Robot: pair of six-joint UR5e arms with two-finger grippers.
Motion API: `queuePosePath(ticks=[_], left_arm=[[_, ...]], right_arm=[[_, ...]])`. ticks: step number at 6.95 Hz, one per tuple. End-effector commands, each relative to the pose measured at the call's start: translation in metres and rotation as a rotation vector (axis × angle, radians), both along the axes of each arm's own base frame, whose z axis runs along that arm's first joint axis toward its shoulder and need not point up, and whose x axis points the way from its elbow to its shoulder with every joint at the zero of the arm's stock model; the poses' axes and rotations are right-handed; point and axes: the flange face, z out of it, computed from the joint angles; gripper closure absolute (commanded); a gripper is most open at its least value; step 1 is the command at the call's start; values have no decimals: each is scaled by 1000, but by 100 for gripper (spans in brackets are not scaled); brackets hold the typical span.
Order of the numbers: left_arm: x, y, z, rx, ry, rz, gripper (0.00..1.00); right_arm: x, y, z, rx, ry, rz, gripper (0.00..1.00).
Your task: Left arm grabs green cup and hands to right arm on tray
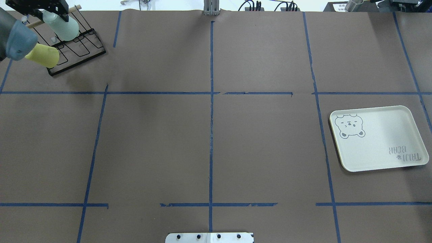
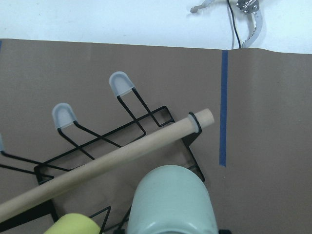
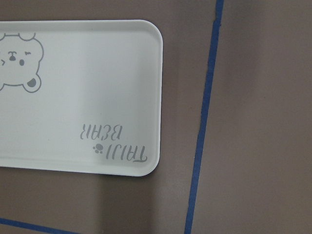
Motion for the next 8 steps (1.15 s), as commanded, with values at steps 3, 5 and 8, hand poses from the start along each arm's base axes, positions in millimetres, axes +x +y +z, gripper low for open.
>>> queuePosePath(ticks=[3, 5, 8], left_arm=[[96, 87, -88, -38, 169, -11, 92], [191, 150, -120, -60, 354, -13, 92], [246, 237, -155, -191, 767, 11, 91]], right_arm=[[-39, -33, -62, 94, -200, -62, 2], [-49, -67, -108, 192, -220, -84, 2], [-87, -110, -173, 278, -255, -133, 4]])
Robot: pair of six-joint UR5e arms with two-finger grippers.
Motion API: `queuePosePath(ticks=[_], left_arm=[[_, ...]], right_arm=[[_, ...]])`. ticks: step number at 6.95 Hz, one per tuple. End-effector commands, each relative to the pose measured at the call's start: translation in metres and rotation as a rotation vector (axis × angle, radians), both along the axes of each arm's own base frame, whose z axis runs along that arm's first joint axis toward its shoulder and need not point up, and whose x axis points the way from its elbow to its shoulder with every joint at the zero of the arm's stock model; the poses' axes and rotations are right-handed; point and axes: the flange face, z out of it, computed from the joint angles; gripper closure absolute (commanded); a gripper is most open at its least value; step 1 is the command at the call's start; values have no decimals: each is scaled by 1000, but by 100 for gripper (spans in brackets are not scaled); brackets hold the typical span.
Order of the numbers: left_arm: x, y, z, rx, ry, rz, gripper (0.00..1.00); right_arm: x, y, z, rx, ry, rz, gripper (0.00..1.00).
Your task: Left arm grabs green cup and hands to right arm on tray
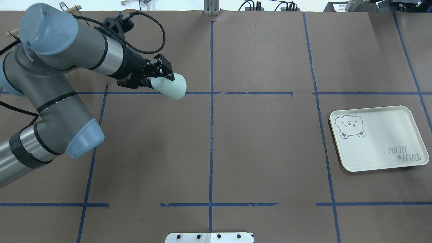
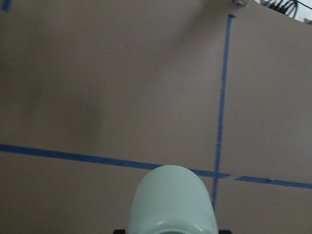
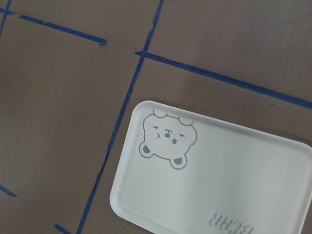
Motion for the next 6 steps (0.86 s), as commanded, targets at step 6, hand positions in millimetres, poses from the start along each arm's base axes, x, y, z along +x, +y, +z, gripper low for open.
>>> queuePosePath(ticks=[6], left_arm=[[-15, 81, 5, -95, 728, 38, 91]], right_arm=[[-77, -32, -210, -101, -131, 80, 1]])
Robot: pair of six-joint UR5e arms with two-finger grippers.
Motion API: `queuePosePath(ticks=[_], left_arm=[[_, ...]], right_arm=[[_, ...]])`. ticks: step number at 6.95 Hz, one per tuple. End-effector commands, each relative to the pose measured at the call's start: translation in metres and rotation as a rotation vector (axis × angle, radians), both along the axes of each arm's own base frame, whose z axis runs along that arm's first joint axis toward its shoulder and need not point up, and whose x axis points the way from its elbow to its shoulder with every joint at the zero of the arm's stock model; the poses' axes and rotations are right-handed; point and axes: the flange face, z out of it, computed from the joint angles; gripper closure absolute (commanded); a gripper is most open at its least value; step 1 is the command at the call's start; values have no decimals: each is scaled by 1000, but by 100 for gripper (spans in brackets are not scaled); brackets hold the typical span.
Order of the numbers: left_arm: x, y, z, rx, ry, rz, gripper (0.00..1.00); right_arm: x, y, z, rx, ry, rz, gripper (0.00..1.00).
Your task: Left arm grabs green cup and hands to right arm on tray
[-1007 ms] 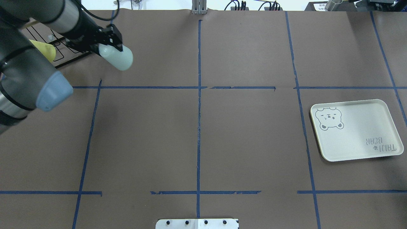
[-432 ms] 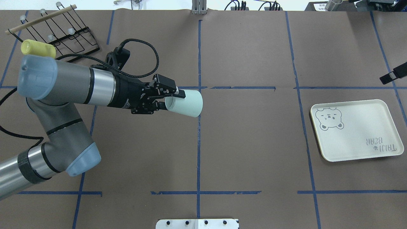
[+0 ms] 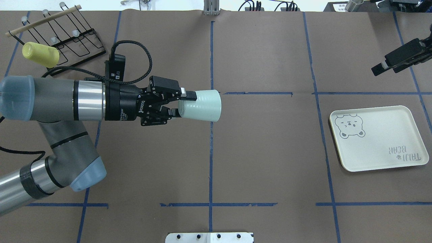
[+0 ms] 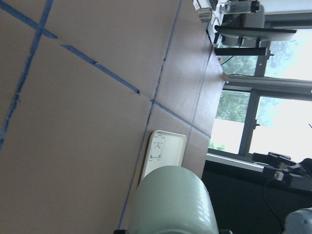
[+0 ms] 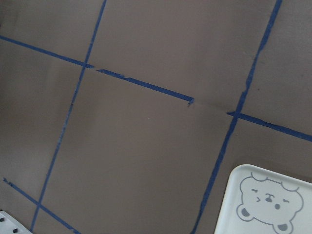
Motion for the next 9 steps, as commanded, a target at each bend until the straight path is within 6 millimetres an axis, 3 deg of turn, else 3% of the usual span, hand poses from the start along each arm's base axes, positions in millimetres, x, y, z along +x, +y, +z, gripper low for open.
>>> queuePosePath(ticks=[1, 2, 3, 5, 9], left_arm=[[-3, 4, -1, -40, 101, -8, 91], [-1, 9, -3, -53, 130, -3, 91], [-1, 9, -4, -56, 134, -2, 91], [0, 10, -7, -68, 144, 8, 91], [-6, 16, -10, -100, 212, 53, 91]], right_arm=[[-2, 6, -54, -66, -67, 72, 1], [-1, 9, -66, -121, -135, 142, 1], [-5, 5, -66, -166, -214, 187, 1], [-33, 23, -72, -243, -360, 203, 1], [-138, 95, -98, -424, -729, 160, 1]])
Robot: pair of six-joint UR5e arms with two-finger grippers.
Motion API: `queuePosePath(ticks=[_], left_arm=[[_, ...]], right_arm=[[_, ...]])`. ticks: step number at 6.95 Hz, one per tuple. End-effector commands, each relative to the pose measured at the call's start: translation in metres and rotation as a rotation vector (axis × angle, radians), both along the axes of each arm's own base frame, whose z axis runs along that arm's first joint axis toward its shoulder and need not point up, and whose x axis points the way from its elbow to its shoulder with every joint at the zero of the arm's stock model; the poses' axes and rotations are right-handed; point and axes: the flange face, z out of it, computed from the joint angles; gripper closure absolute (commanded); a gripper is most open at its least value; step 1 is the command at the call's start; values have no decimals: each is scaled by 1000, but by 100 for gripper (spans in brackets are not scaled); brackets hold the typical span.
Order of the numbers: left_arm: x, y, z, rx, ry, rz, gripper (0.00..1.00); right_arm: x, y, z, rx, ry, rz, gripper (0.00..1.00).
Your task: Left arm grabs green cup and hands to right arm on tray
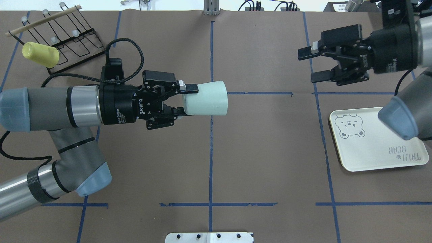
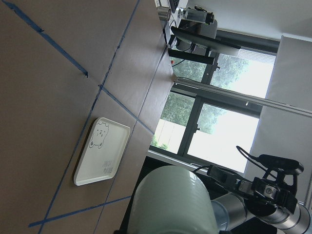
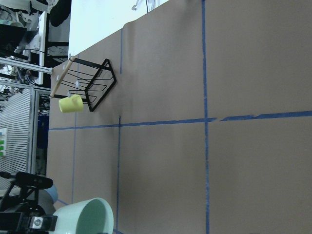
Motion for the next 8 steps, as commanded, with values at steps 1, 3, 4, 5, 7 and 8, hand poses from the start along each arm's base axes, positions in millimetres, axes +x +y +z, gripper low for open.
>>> queuePosePath(ticks=[1, 3, 4, 5, 7, 8], left_arm=[[-5, 6, -2, -13, 59, 34, 91], [-6, 22, -7, -10, 147, 100, 91], [-4, 28, -9, 4, 171, 112, 91], [-3, 37, -9, 20, 204, 131, 91], [4, 46, -16, -1, 247, 142, 91], [7, 49, -18, 0, 251, 151, 91]], right_arm=[[-48, 48, -11, -56, -274, -50, 1], [-65, 65, -23, -5, -391, -76, 1], [-69, 68, -35, 12, -409, -92, 1], [-72, 71, -38, 22, -415, -99, 2], [-74, 71, -43, 31, -422, -102, 2], [-76, 71, -46, 34, -425, -105, 2]])
